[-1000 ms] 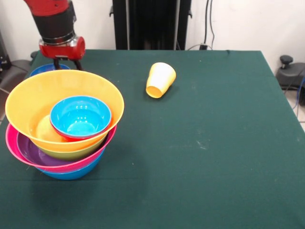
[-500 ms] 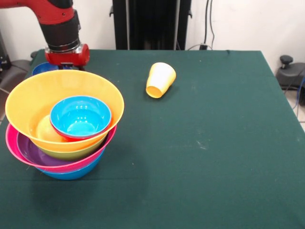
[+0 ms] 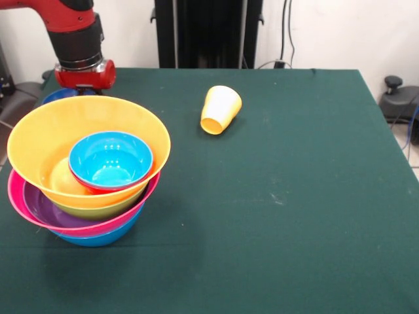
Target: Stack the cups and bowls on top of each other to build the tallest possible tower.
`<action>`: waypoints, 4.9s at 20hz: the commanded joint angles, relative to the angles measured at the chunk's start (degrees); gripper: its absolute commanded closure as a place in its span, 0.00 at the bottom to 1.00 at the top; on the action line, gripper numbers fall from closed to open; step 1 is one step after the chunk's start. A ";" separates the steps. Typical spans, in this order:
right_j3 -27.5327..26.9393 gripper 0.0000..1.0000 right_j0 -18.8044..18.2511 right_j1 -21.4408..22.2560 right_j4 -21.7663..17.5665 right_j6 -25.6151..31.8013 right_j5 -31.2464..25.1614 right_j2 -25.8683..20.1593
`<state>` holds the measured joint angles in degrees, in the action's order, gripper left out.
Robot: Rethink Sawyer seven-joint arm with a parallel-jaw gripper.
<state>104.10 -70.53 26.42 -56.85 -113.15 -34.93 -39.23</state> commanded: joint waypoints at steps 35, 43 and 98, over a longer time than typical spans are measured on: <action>12.46 1.00 31.78 25.96 15.86 -17.46 2.85 16.58; 17.93 1.00 36.30 40.38 29.24 -14.60 -6.78 17.26; -34.39 0.00 40.08 10.98 32.50 2.76 -21.23 13.27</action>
<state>72.16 -32.07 39.10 -21.75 -120.48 -49.58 -24.82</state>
